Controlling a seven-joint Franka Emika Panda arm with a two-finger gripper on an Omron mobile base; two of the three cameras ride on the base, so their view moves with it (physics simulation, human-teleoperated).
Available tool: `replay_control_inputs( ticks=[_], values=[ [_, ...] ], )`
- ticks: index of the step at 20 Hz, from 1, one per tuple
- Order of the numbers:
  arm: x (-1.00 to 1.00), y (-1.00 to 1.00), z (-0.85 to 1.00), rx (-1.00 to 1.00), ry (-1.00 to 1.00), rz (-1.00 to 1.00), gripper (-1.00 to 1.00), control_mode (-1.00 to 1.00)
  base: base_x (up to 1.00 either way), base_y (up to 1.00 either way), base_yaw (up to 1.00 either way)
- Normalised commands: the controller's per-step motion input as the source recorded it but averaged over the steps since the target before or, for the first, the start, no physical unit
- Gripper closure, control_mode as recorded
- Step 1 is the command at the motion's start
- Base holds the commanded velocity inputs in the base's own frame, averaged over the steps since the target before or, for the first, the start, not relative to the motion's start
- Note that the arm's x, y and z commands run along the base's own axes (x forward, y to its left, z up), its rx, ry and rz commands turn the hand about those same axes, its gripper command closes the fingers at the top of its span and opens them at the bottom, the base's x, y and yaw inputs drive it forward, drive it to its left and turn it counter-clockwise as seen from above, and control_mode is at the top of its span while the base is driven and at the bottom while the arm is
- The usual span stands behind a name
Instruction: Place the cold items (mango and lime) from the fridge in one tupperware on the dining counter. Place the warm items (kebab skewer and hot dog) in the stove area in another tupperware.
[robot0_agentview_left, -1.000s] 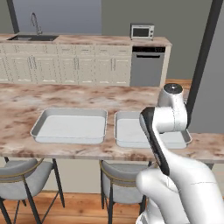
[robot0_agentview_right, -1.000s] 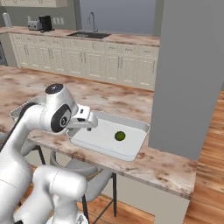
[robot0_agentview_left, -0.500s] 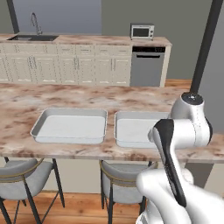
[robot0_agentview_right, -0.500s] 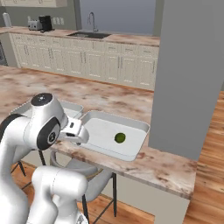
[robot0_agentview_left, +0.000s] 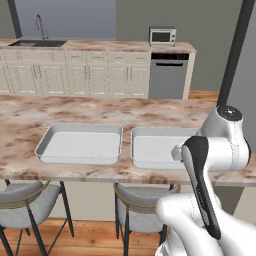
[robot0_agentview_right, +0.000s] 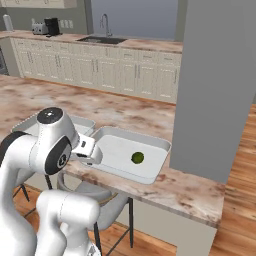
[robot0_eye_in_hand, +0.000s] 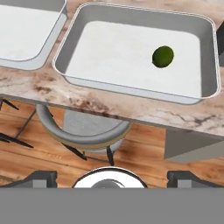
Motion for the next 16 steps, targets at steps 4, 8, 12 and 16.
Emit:
replay_control_inputs(
  ticks=[4,8,12,16],
  values=[
    [0.0,0.0,0.0,0.0,0.0,0.0,-1.0,1.0,-0.48,0.0,0.19],
    [0.0,0.0,0.0,0.0,0.0,0.0,-1.0,1.0,-0.51,0.0,0.39],
    [0.0,0.0,0.0,0.0,0.0,0.0,-1.0,1.0,-0.38,0.16,0.45],
    [0.0,0.0,0.0,0.0,0.0,0.0,-1.0,1.0,-0.22,0.41,0.43]
  ],
)
